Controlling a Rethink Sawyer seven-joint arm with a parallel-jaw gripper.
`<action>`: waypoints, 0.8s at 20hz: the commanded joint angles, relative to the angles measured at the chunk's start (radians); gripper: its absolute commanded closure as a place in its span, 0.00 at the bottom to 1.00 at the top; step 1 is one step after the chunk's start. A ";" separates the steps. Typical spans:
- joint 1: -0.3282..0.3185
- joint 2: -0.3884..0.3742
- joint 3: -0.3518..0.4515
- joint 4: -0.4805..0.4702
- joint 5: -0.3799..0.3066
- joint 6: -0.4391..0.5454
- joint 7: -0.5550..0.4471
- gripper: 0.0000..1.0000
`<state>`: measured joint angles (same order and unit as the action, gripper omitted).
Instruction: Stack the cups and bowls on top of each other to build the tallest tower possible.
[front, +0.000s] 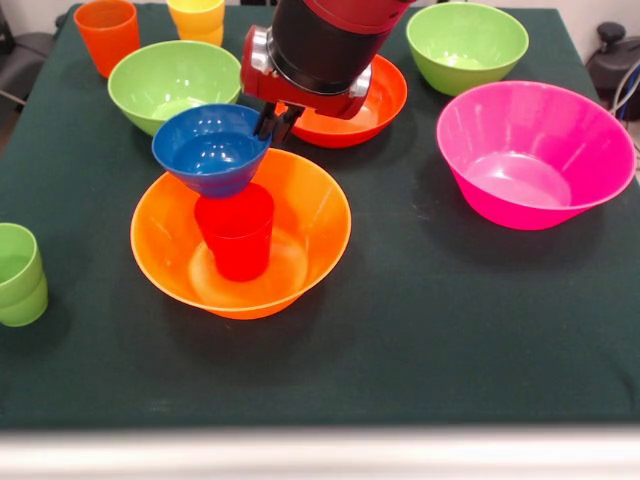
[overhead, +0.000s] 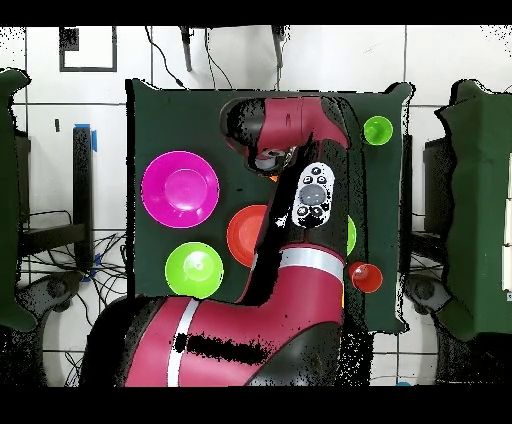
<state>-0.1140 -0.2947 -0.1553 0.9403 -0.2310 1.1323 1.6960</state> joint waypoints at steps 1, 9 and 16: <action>-0.006 0.059 0.097 -0.013 0.004 -0.020 0.022 1.00; 0.003 0.079 0.099 -0.066 0.013 0.015 0.030 1.00; 0.006 0.089 0.100 -0.091 0.020 0.033 0.037 1.00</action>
<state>-0.1141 -0.2661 -0.1553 0.8796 -0.2290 1.1327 1.6960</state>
